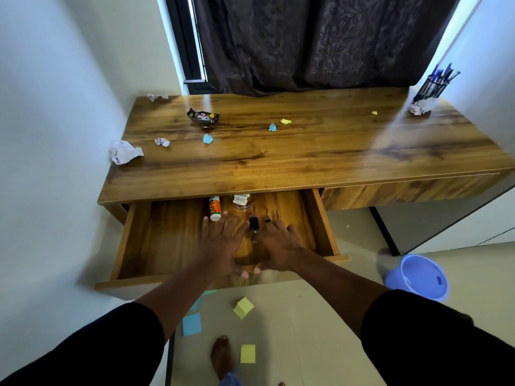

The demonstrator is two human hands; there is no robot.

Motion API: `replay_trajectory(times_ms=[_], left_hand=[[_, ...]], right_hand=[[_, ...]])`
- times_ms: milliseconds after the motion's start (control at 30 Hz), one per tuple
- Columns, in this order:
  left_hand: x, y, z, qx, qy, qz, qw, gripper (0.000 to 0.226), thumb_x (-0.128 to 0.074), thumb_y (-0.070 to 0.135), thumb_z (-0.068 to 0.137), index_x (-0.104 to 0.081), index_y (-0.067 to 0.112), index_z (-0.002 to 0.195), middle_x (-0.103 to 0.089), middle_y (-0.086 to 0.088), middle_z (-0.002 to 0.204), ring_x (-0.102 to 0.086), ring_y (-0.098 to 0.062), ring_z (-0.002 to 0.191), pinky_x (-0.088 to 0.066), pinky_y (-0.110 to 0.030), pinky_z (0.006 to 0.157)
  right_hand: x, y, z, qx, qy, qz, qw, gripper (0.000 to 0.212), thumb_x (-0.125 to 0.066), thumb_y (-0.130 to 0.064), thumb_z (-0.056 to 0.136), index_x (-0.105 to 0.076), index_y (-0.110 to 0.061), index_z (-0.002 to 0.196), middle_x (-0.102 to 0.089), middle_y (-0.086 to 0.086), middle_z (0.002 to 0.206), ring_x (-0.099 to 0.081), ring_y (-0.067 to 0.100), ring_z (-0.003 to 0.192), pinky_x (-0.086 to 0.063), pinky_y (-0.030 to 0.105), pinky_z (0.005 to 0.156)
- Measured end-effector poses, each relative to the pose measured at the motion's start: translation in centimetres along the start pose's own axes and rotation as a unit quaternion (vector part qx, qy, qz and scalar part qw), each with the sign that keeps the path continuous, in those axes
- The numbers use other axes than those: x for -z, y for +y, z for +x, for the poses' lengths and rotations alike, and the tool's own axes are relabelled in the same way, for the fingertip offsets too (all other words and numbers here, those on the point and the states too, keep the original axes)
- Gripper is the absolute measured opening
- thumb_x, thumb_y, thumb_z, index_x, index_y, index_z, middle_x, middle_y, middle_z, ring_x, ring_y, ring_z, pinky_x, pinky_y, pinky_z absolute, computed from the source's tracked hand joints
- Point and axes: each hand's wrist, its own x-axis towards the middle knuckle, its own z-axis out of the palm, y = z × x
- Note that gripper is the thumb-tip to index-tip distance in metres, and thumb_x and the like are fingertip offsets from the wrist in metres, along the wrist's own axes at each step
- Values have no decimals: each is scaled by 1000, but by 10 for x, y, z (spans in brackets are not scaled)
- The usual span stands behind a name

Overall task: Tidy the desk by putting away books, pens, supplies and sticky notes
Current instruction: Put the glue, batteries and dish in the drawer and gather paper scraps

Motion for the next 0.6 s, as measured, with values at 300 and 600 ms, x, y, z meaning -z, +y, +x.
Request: replay_trajectory(times_ms=[300, 600], left_hand=[[19, -16, 37, 3, -37, 24, 999, 145, -62, 90, 62, 11, 15, 161, 21, -9, 168, 22, -37, 153, 1, -68, 119], [30, -30, 68, 4, -23, 36, 999, 146, -63, 90, 61, 13, 17, 161, 21, -11, 168, 21, -35, 154, 2, -67, 121]], right_hand=[[11, 10, 31, -43, 44, -11, 998, 116, -77, -74, 67, -16, -35, 157, -7, 8, 168, 0, 39, 154, -21, 65, 117], [15, 22, 62, -58, 52, -14, 997, 125, -74, -74, 72, -2, -26, 162, 6, 8, 170, 9, 36, 156, -8, 62, 123]])
